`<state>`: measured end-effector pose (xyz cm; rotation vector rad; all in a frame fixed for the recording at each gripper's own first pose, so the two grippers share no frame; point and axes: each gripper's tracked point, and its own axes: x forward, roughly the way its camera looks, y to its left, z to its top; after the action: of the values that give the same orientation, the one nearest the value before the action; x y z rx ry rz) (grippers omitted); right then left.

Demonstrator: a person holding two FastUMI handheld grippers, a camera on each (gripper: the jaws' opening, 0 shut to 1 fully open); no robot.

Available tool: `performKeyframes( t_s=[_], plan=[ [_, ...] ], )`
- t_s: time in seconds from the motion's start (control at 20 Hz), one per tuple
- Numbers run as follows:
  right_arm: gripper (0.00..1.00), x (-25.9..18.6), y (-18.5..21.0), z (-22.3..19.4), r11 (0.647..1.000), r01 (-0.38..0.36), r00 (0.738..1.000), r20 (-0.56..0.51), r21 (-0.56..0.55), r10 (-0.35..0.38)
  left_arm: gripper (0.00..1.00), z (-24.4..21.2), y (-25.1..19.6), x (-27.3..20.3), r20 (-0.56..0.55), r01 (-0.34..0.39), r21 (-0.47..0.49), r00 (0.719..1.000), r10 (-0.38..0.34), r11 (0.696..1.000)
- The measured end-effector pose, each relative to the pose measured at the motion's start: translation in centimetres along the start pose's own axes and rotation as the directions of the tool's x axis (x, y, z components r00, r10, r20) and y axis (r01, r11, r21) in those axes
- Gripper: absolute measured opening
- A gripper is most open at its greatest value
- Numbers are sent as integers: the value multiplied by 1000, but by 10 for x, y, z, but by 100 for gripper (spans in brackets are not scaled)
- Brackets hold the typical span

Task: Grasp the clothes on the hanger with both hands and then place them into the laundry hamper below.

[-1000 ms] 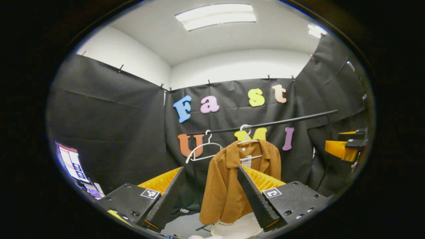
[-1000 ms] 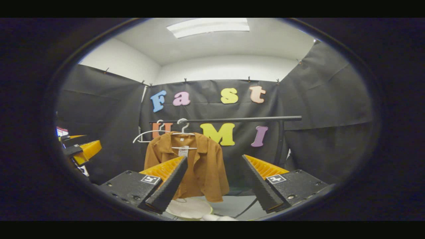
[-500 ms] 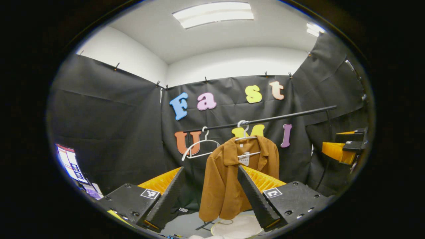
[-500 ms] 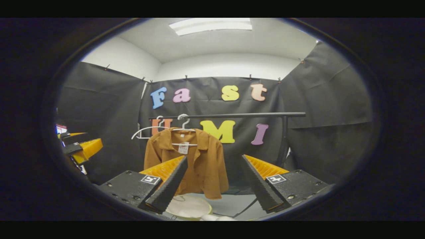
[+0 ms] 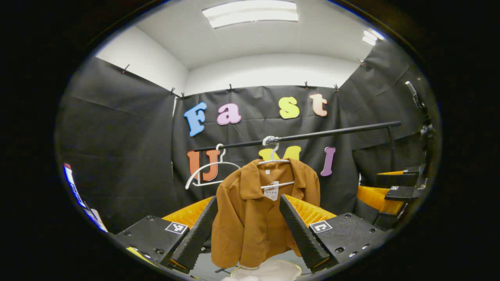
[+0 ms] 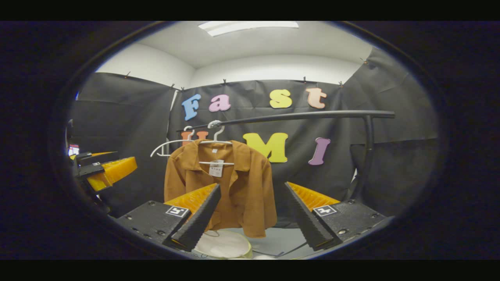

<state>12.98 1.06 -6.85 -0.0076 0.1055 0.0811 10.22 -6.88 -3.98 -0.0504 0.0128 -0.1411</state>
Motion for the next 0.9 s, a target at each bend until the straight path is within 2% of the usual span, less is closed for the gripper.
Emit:
performKeyframes(
  t_s=[0.35, 0.4, 0.5, 0.75, 0.9],
  plan=[
    [99, 93, -3, -19, 998, -62, 998, -28, -22, 62, 100, -26, -19, 93, -8, -15, -14, 1000, 15, 1000],
    [99, 104, -1, -24, 997, -74, 997, -35, -28, 73, 98, -28, -22, 105, -2, -12, -12, 1000, 12, 1000],
    [99, 123, 2, -31, 995, -94, 995, -49, -36, 92, 100, -37, -23, 129, -16, -21, 0, 1000, 21, 1000],
    [96, 175, 3, -41, 991, -131, 989, -79, -23, 129, 100, -56, -27, 175, -43, -28, -13, 999, 28, 1000],
    [94, 200, 15, -43, 985, -175, 980, -91, 6, 175, 98, -75, -25, 197, -82, -38, -47, 996, 35, 998]
  ],
)
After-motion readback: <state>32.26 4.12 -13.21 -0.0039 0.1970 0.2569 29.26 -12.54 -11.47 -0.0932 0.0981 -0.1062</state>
